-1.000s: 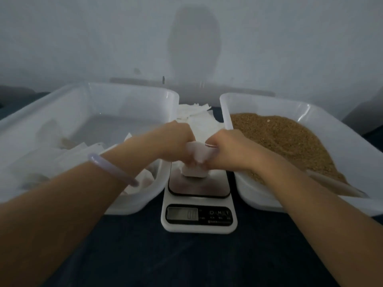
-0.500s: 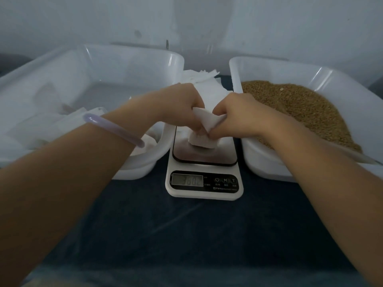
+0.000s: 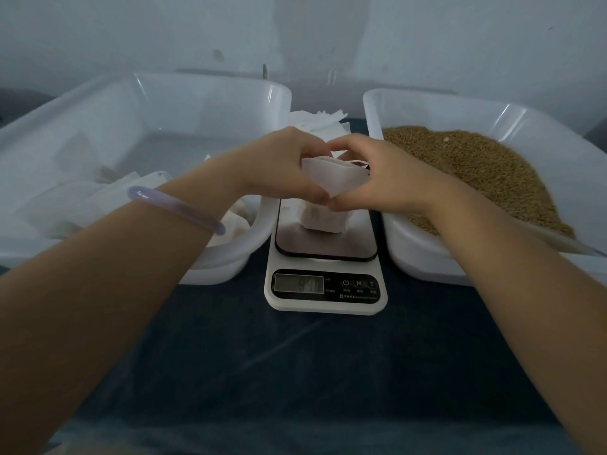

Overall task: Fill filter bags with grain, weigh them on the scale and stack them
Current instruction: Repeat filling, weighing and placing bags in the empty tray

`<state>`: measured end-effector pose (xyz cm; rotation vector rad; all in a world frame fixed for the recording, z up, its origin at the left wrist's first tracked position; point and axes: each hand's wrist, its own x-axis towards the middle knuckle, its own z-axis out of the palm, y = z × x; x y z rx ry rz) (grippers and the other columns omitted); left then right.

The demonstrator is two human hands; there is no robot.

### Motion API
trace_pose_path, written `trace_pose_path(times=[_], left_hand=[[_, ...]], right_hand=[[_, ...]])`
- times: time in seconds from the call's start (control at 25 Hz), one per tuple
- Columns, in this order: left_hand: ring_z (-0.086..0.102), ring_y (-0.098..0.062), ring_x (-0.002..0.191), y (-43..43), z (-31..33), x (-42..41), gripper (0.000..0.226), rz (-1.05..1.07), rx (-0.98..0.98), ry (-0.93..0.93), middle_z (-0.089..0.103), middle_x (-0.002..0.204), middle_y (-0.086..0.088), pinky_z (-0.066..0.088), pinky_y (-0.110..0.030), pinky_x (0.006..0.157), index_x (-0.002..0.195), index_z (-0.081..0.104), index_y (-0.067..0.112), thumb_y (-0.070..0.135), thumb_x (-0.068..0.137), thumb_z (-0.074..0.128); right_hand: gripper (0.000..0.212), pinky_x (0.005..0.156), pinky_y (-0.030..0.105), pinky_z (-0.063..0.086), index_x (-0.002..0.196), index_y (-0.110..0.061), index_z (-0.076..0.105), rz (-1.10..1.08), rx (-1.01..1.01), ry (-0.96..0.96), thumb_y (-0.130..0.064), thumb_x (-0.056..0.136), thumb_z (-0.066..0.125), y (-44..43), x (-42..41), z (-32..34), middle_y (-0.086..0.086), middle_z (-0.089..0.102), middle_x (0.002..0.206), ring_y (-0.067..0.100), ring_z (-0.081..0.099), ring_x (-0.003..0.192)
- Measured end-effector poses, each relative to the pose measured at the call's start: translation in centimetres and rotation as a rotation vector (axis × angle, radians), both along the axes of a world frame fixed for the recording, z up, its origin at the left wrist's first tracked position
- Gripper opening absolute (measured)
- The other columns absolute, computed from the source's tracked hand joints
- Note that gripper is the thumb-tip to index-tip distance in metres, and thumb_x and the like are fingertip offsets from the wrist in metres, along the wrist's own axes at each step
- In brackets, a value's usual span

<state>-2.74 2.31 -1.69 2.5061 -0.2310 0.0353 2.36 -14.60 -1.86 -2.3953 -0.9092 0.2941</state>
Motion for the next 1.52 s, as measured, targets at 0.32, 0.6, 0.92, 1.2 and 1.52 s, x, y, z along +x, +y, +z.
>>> trace_pose_path(times=[0.32, 0.6, 0.92, 1.2, 1.52], left_hand=[[0.056, -0.005, 0.074, 0.0, -0.2, 0.0, 0.030, 0.006, -0.023, 0.006, 0.061, 0.083, 0.010, 0.042, -0.018, 0.062, 0.097, 0.066, 0.021, 0.019, 0.069, 0.077], [0.054, -0.003, 0.066, 0.0, -0.1, -0.2, 0.027, -0.015, -0.034, 0.005, 0.057, 0.075, 0.013, 0.038, -0.018, 0.059, 0.074, 0.056, 0.036, 0.018, 0.070, 0.076], [0.051, -0.012, 0.075, 0.2, -0.2, 0.2, 0.032, 0.036, 0.000, -0.039, 0.052, 0.082, 0.011, 0.038, -0.016, 0.058, 0.090, 0.052, 0.020, 0.018, 0.069, 0.076], [0.043, -0.004, 0.051, 0.1, 0.1, 0.1, 0.031, 0.067, -0.084, 0.056, 0.048, 0.050, 0.012, 0.032, -0.020, 0.051, 0.055, 0.056, 0.022, 0.028, 0.065, 0.084], [0.067, -0.016, 0.066, 6.7, 4.0, -1.0, 0.014, 0.510, -0.694, -0.275, 0.068, 0.074, 0.001, 0.056, -0.026, 0.054, 0.078, 0.064, 0.017, 0.012, 0.074, 0.077]], right_hand=[[0.080, 0.102, 0.036, 0.042, 0.136, -0.032, 0.044, 0.017, 0.033, 0.005, -0.036, 0.064, 0.079, -0.1, 0.3, -0.2, -0.010, 0.053, 0.129, 0.007, 0.049, 0.120], [0.070, 0.097, 0.036, 0.046, 0.130, -0.033, 0.049, 0.008, 0.058, 0.011, -0.028, 0.066, 0.078, -0.1, 0.1, -0.1, -0.010, 0.056, 0.123, 0.008, 0.054, 0.113], [0.041, 0.065, 0.025, 0.043, 0.100, -0.028, 0.063, -0.026, 0.016, -0.057, -0.032, 0.063, 0.081, 0.1, 0.4, -0.5, -0.008, 0.062, 0.094, 0.009, 0.058, 0.084], [0.017, 0.059, 0.011, 0.043, 0.076, -0.019, 0.071, -0.042, 0.449, 0.002, -0.032, 0.068, 0.080, -0.5, 0.4, -0.3, -0.004, 0.067, 0.067, 0.002, 0.057, 0.062], [0.047, 0.064, 0.004, 0.045, 0.089, -0.034, 0.068, -0.124, 0.463, 0.025, -0.068, 0.056, 0.066, -0.3, 0.9, -0.4, -0.019, 0.071, 0.087, -0.009, 0.064, 0.081]])
